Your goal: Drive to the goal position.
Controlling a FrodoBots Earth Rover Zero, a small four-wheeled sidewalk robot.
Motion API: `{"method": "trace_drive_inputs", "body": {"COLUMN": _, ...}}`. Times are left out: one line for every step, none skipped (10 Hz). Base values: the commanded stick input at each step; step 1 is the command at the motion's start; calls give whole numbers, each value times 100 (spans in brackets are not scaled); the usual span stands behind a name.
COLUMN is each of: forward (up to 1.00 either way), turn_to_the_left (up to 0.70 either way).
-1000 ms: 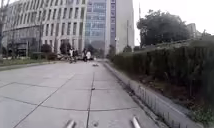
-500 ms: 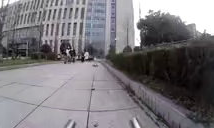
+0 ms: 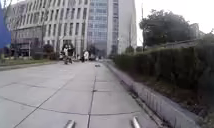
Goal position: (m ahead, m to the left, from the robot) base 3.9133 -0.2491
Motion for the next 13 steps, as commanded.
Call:
{"method": "trace_drive_inputs", "body": {"forward": 35, "turn_to_the_left": 42}}
{"method": "trace_drive_inputs", "body": {"forward": 36, "turn_to_the_left": 38}}
{"method": "trace_drive_inputs", "body": {"forward": 36, "turn_to_the_left": 32}}
{"method": "trace_drive_inputs", "body": {"forward": 36, "turn_to_the_left": 30}}
{"method": "trace_drive_inputs", "body": {"forward": 37, "turn_to_the_left": 33}}
{"method": "trace_drive_inputs", "body": {"forward": 37, "turn_to_the_left": 73}}
{"method": "trace_drive_inputs", "body": {"forward": 37, "turn_to_the_left": 81}}
{"method": "trace_drive_inputs", "body": {"forward": 37, "turn_to_the_left": 81}}
{"method": "trace_drive_inputs", "body": {"forward": 37, "turn_to_the_left": 81}}
{"method": "trace_drive_inputs", "body": {"forward": 37, "turn_to_the_left": 81}}
{"method": "trace_drive_inputs", "body": {"forward": 37, "turn_to_the_left": 79}}
{"method": "trace_drive_inputs", "body": {"forward": 37, "turn_to_the_left": 72}}
{"method": "trace_drive_inputs", "body": {"forward": 37, "turn_to_the_left": 71}}
